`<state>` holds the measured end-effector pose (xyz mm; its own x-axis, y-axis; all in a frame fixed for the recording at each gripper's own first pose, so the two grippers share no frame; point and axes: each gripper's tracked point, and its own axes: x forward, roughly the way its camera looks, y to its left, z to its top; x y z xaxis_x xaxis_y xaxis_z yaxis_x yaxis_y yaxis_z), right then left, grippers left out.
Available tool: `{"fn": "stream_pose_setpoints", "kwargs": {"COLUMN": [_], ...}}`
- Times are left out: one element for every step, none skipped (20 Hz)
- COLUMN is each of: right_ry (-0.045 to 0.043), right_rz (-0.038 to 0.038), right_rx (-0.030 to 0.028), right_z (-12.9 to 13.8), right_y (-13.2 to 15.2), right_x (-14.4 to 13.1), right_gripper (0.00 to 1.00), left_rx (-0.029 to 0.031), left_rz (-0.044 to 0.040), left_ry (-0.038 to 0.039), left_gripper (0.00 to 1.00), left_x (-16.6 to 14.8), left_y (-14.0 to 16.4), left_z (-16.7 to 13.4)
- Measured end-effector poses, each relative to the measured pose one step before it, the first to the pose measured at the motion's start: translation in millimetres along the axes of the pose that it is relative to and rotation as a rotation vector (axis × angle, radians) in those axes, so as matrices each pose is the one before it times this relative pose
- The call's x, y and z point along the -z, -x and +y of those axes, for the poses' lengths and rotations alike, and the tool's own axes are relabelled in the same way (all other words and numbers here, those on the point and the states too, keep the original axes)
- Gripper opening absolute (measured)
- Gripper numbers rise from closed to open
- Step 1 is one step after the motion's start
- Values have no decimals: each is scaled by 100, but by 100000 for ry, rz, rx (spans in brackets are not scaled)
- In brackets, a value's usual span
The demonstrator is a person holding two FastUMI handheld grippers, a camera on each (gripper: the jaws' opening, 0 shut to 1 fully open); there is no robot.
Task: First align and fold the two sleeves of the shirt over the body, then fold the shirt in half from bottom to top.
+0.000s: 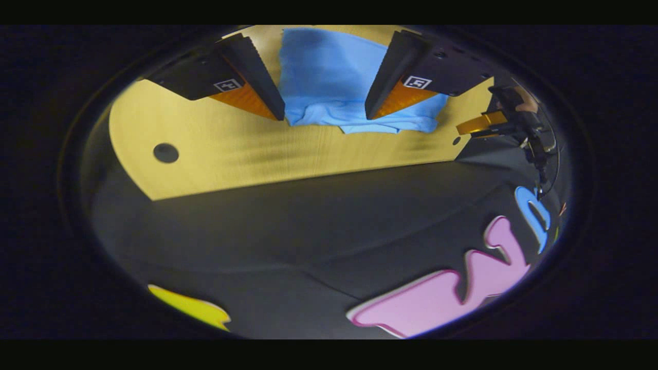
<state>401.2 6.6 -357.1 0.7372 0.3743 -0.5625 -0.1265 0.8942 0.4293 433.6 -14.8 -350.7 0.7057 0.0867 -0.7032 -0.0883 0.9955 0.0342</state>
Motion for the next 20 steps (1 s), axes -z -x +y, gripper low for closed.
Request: {"fn": "stream_pose_setpoints", "kwargs": {"right_ry": [4486, 4044, 3544, 3564, 3824, 3746, 3052, 2241, 2065, 2190, 1379, 676, 618, 1508, 1512, 932, -138, -486, -179, 489], "right_rz": [-4097, -4122, -4263, -4536, -4899, -4676, -4316, -4487, -3703, -3046, -3024, -3492, -3238, -2661, -1330, -1126, -1117, -983, -278, -1039], "right_rx": [160, -86, 509, 842, 1272, 1917, 1860, 2196, 2024, 2698, 2842, 1149, 1227, 877, 1377, 1120, 495, 230, 522, -318], "right_z": [641, 796, 989, 840, 789, 758, 997, 903, 1044, 609, 468, 792, 802, 680, 536, 448, 908, 733, 356, 469], "right_y": [1657, 2051, 2374, 2408, 2547, 2610, 2709, 2874, 2754, 2474, 2602, 2726, 2643, 2292, 2414, 2237, 2541, 2030, 1789, 1700], "right_x": [-1053, -1109, -1042, -1230, -1390, -1375, -1255, -1425, -1279, -1003, -1022, -1287, -1156, -750, -508, -370, -519, -468, -323, -461], "right_gripper": [97, 98, 98, 98, 98, 98, 98, 98, 98, 98, 98, 98, 98, 97, 96, 95, 95, 97, 97, 97], "left_rx": [1439, 1475, 1164, 1043, 991, 1015, 1571, 1267, 1074, 1217, 272, 286, 339, 576, 355, -456, -1442, 389, 521, -87], "left_rz": [-4055, -4226, -4582, -4958, -5671, -5814, -5195, -5041, -4881, -4405, -3870, -3989, -3582, -3475, -2328, -1685, -1140, -1583, -785, -1263], "left_ry": [441, 383, -28, -655, -817, -585, -273, -120, -346, -846, -1148, -1007, -1017, -1061, -924, -265, 1950, 3499, 3918, 3216], "left_gripper": [99, 99, 99, 99, 99, 99, 99, 99, 99, 99, 99, 98, 98, 98, 98, 98, 98, 98, 94, 98], "left_x": [-1204, -1024, -1275, -1180, -1543, -1453, -1498, -1177, -1401, -1204, -1109, -840, -980, -1028, -979, -193, -59, 239, 84, 248], "left_y": [2221, 2378, 2609, 2481, 2766, 3181, 3127, 3310, 3229, 3110, 3019, 2875, 2836, 3113, 3116, 3072, 2463, 2670, 2436, 1945], "left_z": [-378, -246, -269, -228, -346, -289, -505, -416, -451, -434, -424, -457, -514, -631, -688, -350, -247, -325, -411, -166]}}
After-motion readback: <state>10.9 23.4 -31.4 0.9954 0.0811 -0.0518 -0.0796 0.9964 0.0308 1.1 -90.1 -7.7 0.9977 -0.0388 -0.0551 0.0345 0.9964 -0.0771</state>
